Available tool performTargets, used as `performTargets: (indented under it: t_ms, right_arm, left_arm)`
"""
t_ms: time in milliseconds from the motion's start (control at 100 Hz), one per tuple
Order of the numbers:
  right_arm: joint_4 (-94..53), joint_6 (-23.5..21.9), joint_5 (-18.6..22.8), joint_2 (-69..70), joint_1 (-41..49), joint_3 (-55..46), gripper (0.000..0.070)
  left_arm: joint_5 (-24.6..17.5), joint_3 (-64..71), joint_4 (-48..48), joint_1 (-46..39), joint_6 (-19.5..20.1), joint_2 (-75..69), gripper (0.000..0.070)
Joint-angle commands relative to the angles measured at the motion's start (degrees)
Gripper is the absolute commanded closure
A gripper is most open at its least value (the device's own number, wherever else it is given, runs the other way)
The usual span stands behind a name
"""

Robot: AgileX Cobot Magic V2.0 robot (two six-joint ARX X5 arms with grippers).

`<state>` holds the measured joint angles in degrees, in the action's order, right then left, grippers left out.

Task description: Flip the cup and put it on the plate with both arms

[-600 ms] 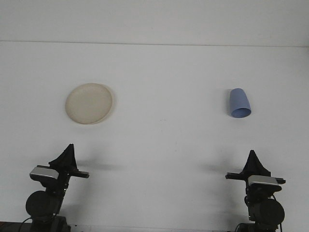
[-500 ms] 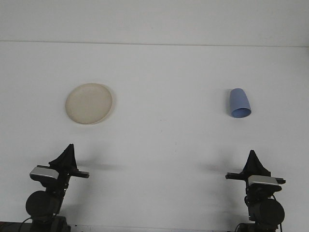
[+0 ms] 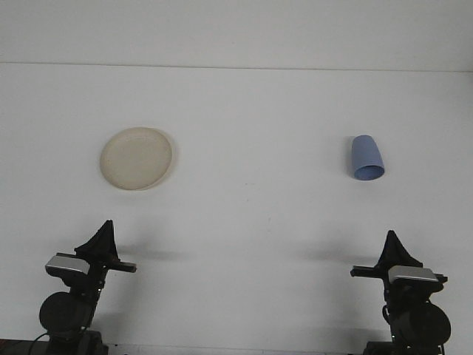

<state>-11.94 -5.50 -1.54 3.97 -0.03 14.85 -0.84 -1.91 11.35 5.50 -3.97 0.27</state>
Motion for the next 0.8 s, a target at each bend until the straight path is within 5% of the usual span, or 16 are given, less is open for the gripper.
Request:
performTargets:
  t_ms: [0, 340, 630, 790]
  right_arm:
    - [-3.26, -0.76, 0.04, 2.64, 0.07, 4.76, 0.07]
    - [-25.55, 1.03, 0.02, 22.95, 0.07, 27.19, 0.07]
    - [-26.01, 0.9, 0.07, 31.98, 0.07, 30.99, 0.0696]
    - [-25.9, -0.74, 0.07, 33.03, 0.07, 30.99, 0.0503]
  left_arm:
    - [0.0, 1.11, 0.7, 0.04, 0.46, -0.09, 0.0689]
    - [0.0, 1.11, 0.7, 0.04, 0.46, -0.09, 0.0689]
    - [0.02, 1.11, 0.7, 0.04, 0.46, -0.09, 0.0689]
    - [0.0, 1.11, 0.7, 0.04, 0.46, -0.09, 0.0689]
